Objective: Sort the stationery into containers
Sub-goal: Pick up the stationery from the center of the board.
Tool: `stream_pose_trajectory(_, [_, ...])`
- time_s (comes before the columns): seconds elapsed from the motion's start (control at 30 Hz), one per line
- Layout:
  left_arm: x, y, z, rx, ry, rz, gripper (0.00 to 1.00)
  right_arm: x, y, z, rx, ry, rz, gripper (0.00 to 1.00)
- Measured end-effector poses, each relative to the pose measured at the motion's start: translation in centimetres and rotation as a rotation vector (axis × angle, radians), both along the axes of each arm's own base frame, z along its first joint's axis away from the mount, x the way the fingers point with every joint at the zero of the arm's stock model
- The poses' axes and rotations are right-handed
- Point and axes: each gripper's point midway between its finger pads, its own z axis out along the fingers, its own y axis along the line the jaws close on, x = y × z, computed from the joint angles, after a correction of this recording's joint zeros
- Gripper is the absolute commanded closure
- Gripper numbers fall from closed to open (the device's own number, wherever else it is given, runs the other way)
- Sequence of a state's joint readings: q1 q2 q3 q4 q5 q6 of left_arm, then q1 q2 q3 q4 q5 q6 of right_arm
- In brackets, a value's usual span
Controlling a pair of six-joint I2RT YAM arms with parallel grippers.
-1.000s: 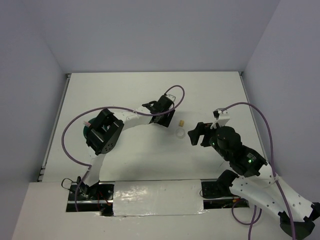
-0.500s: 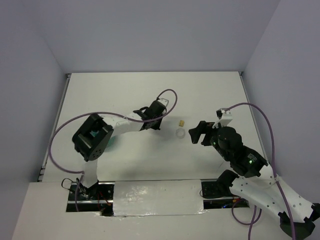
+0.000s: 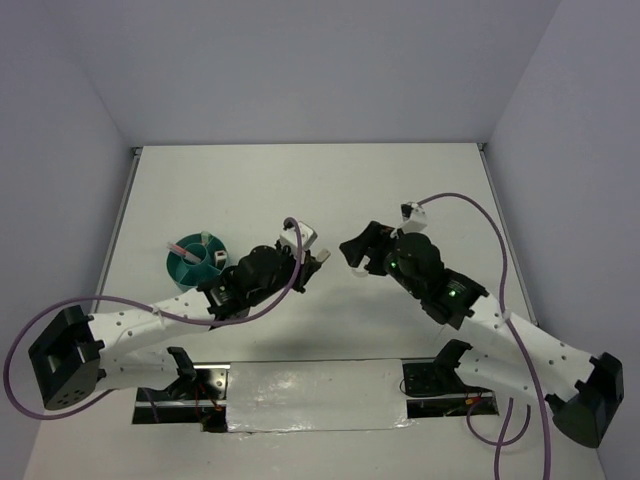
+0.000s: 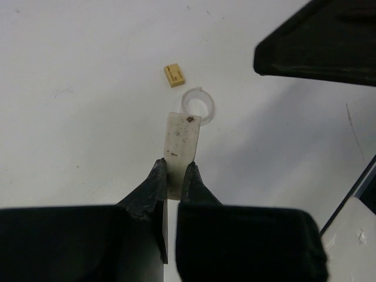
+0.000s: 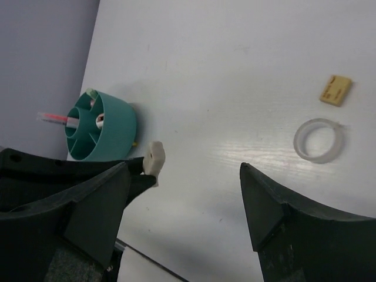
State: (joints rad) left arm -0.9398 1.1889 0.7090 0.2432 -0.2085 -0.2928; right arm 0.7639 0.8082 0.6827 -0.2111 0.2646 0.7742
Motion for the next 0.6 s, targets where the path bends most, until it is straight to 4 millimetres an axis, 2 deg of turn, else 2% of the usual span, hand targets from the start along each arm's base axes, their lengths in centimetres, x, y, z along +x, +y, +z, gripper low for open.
stream_pose_trajectory(0.1, [-1.2, 0.8, -1.4, -0.001, 0.0, -0.021, 1.0, 0.2, 2.1, -1.0, -0.005, 0.034, 0.038, 0.2])
stream_pose_trajectory(0.17, [-1.8, 1.2, -1.8, -0.003, 0.002, -0.031, 1.0, 0.4, 3.3, -1.0, 0.002, 0.04, 0.06, 0.21])
stream_pose_trajectory(0.37, [-2.2, 0.7, 0.1, -0.063, -0.042, -0.053, 1.0, -0.1, 6.0, -0.9, 0.053, 0.047, 0.12, 0.31])
stream_pose_trajectory(0.47, [-2.2, 0.5, 0.6, -0.081, -0.054, -0.057, 1.0, -0.4, 7.2, -1.1, 0.072, 0.059, 0.147, 0.44])
stream_pose_trajectory(0.5, [-2.2, 0.4, 0.8, -0.087, -0.058, -0.058, 1.0, -0.4, 7.5, -1.1, 0.081, 0.06, 0.155, 0.54])
stream_pose_trajectory(0.6, [-2.1, 0.3, 1.1, -0.098, -0.066, -0.058, 1.0, -0.4, 8.1, -0.9, 0.103, 0.06, 0.169, 0.65])
